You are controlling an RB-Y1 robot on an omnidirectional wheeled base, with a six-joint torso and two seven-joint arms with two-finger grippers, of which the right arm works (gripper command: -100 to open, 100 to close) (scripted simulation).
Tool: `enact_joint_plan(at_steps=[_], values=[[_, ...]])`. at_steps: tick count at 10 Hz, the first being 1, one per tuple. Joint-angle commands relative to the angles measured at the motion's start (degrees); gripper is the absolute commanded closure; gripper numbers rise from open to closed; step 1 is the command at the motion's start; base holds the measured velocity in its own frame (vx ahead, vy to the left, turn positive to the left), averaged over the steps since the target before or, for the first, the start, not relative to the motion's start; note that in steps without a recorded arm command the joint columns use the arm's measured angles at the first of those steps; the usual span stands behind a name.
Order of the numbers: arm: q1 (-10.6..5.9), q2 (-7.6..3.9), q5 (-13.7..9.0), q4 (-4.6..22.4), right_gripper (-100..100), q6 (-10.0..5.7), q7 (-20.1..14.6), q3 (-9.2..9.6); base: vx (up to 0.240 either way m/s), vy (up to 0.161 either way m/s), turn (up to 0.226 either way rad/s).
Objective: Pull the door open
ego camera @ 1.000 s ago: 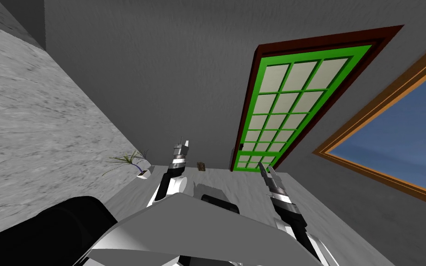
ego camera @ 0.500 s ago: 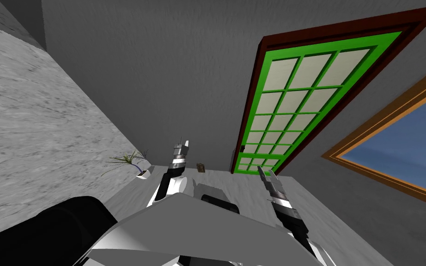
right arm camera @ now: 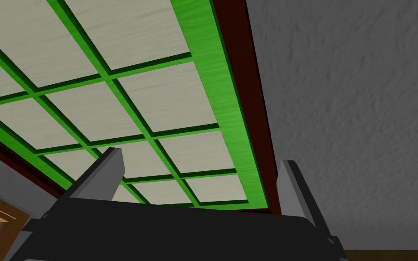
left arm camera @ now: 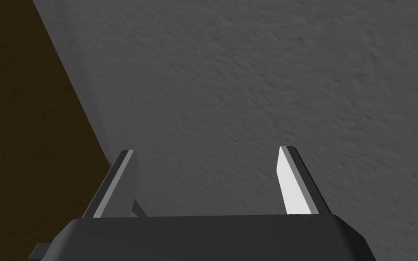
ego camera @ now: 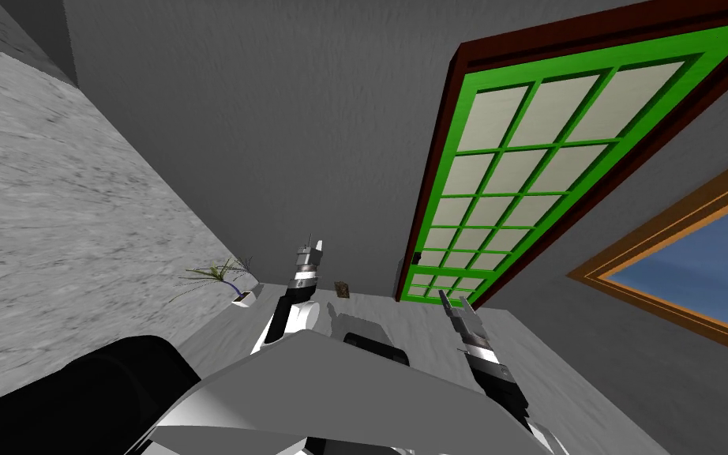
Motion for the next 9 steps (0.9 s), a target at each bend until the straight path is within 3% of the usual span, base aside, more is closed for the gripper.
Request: enact_joint_plan(at_steps=[1,9], values=[[0.02,0.03,0.71,1.84,-100,-0.96,1.38,-0.46,0.102,-0.027,0.044],[-0.9,0.32,4.72,12.69,-100,-5.6,8.7,-3.07,0.12,-0.045,0.047]])
